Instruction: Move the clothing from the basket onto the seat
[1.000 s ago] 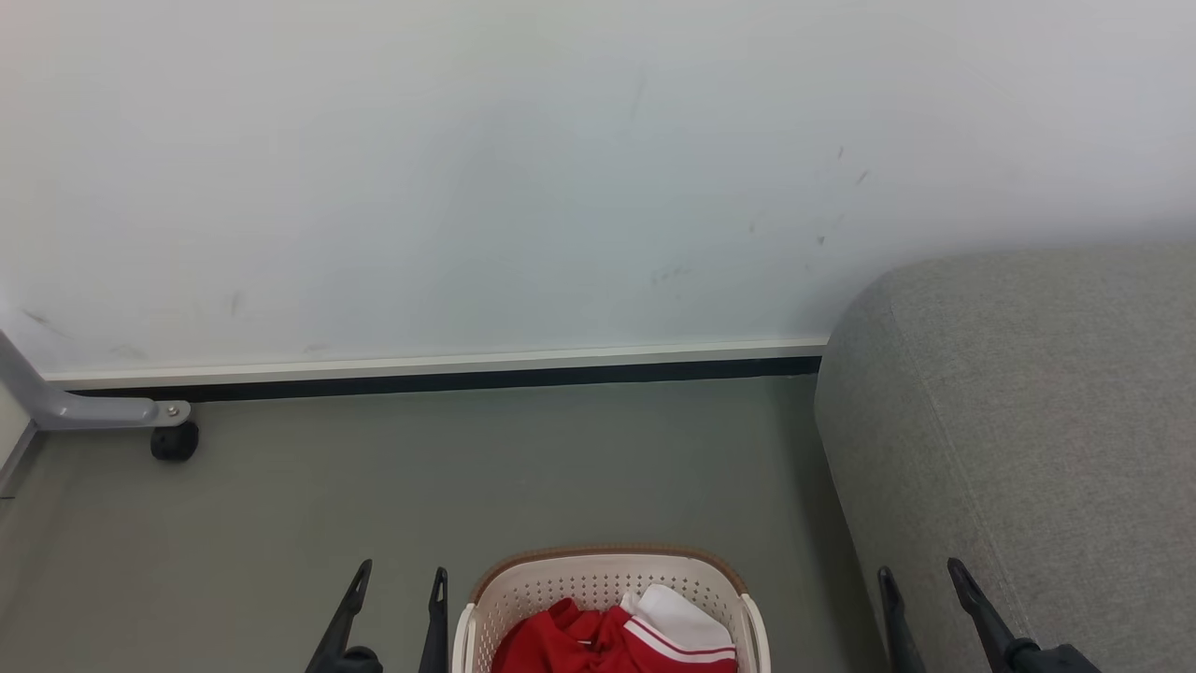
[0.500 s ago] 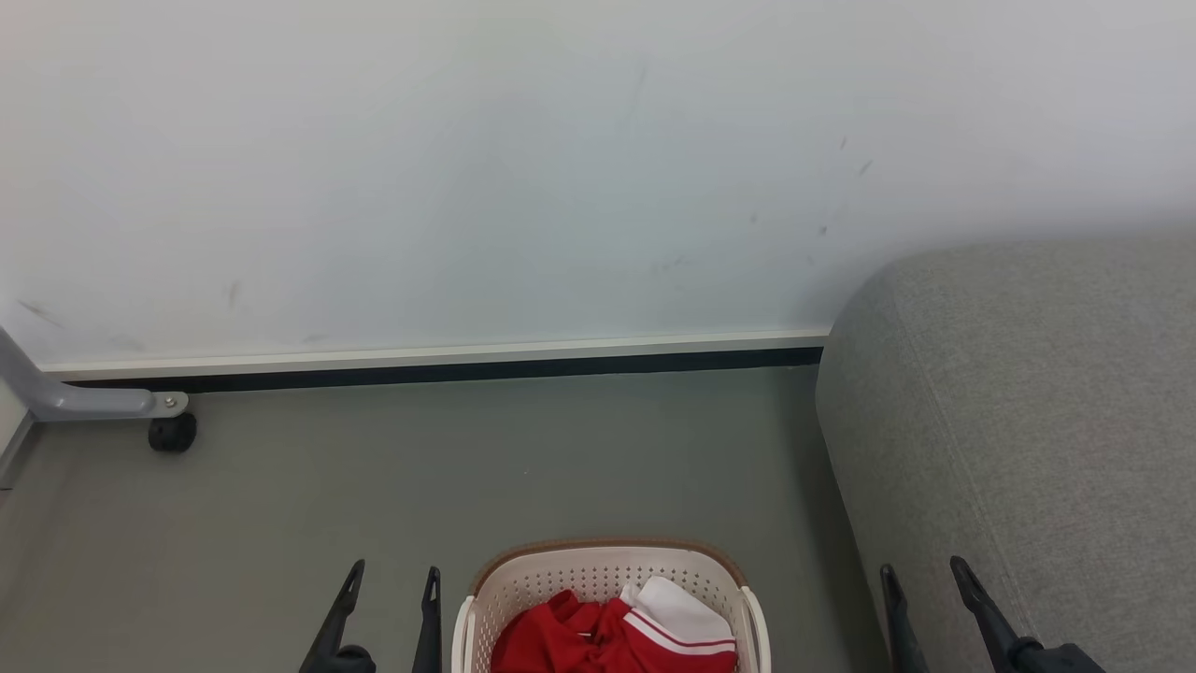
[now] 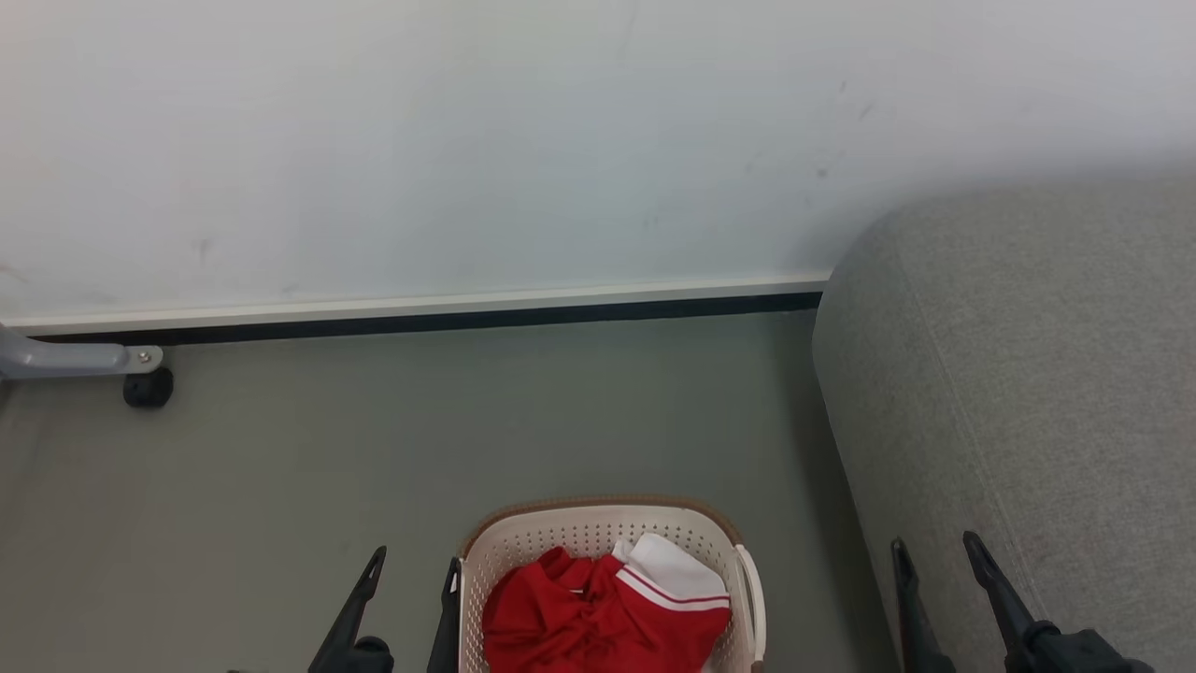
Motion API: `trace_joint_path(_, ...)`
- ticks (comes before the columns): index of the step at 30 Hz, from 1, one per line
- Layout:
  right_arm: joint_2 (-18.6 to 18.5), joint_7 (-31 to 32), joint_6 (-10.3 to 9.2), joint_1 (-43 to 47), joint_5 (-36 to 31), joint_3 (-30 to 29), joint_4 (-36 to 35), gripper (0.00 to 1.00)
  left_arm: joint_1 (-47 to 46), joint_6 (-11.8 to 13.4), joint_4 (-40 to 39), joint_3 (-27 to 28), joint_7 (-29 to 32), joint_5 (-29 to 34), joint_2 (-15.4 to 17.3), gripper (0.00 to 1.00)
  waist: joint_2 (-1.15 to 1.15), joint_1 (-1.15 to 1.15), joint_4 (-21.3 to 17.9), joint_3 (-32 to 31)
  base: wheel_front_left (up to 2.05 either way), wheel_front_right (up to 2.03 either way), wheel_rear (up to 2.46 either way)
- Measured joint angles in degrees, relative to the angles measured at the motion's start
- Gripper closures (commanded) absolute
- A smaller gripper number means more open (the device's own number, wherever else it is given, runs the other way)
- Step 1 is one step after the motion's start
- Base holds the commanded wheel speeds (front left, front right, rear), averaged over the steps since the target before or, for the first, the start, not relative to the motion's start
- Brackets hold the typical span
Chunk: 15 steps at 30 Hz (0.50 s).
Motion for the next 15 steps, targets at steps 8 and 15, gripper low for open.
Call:
trace_joint_path(8,-0.1,0.0,0.01,-2.4,-0.6,-0.2,-1.9,0.00,-3.1,-1.5,3.2,-2.2,0.0,1.2,0.1,0.00,0.00,0.00,-1.4,5.2,0.00,0.00,0.00)
trace_joint_path(15,-0.4,0.0,0.18,-5.3,-1.7,-0.3,-4.3,0.00,-7.6,-3.0,7.6,-4.1,0.0,2.5,-0.4,0.00,0.00,0.01,-3.7,9.9,0.00,0.00,0.00)
